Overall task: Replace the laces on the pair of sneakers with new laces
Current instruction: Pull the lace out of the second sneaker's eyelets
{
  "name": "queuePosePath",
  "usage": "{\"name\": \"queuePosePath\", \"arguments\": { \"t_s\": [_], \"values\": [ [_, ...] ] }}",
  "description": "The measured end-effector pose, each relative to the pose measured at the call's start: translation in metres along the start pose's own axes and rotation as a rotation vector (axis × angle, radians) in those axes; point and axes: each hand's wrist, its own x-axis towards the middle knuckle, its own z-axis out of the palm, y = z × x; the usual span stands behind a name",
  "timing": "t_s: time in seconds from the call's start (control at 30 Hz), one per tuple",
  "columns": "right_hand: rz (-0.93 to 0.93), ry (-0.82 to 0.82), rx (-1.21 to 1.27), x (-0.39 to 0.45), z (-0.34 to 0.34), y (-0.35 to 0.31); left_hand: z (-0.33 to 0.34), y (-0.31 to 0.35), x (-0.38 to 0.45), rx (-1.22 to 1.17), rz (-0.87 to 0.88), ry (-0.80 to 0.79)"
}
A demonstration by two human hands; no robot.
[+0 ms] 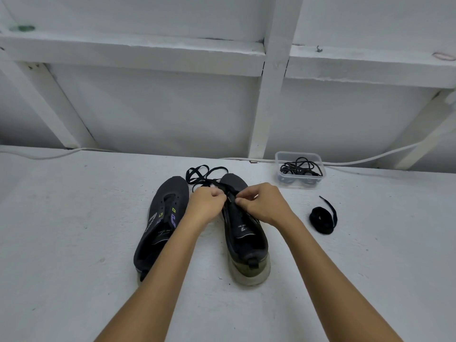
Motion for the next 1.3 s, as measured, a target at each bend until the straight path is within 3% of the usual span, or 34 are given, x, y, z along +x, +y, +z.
{"name": "queuePosePath", "arguments": {
  "t_s": [0.3, 0.57, 1.07, 1.2, 1.3],
  "values": [
    [-0.087, 0.061, -0.346, 0.008, 0.014, -0.013, 0.000, -0.005, 0.001, -0.139, -0.016, -0.009],
    [-0.030, 0.071, -0.173, 0.012, 0.022, -0.001, 0.007, -0.012, 0.000, -0.257, -0.007, -0.002],
    [-0.001, 0.168, -0.170, 0.012, 0.032, -0.001, 0.020, -0.007, -0.005, -0.043, 0.062, 0.176],
    [0.051, 0.162, -0.056, 0.012, 0.032, 0.003, 0.018, -0.005, -0.003, -0.158, 0.021, 0.207],
    [0.120, 0.125, 0.314, 0.012, 0.020, 0.015, 0.017, -0.004, -0.007, -0.206, 0.007, 0.221]
  ]
}}
